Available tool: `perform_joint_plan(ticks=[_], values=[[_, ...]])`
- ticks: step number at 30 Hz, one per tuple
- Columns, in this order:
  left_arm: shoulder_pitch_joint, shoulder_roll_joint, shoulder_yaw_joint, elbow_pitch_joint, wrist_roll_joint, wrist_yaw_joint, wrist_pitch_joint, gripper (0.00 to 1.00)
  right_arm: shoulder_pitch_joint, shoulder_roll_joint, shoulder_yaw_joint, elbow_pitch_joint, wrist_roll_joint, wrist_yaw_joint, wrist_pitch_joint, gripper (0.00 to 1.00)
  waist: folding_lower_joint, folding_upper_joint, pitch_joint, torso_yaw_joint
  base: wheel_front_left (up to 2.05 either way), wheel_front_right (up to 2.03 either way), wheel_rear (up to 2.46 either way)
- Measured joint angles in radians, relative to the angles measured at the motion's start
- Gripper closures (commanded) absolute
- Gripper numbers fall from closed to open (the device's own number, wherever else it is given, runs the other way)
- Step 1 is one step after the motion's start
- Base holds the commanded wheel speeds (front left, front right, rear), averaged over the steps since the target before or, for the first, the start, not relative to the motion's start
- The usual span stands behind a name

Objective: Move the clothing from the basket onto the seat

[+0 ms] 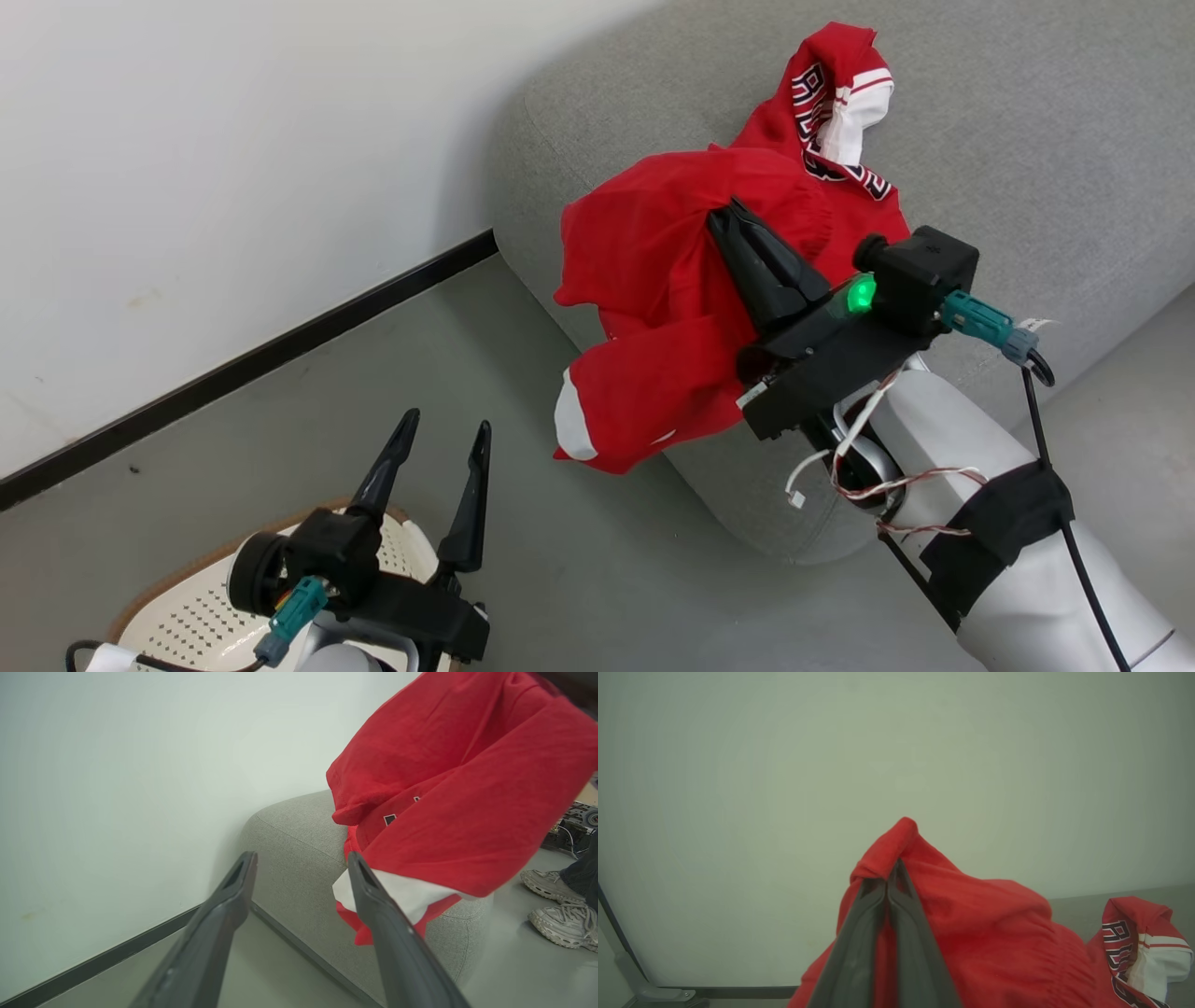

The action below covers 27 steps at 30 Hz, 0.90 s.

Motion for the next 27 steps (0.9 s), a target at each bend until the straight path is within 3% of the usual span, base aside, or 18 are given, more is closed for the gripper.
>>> perform_joint_plan(ticks=[9, 27], values=[[-0.021, 0.001, -0.059, 0.022, -0.001, -0.007, 0.0, 0.0, 0.031, -0.007, -0.047, -0.021, -0.024, 0.0, 0.0, 1.0, 0.0, 0.0, 0.013, -0.012, 0.0, 0.0, 0.0], [-0.021, 0.015, -0.056, 0.02, -0.011, -0.007, 0.0, 0.0, 0.013, -0.03, -0.079, -0.028, -0.055, 0.0, 0.0, 1.0, 0.0, 0.0, 0.034, -0.008, 0.0, 0.0, 0.0]])
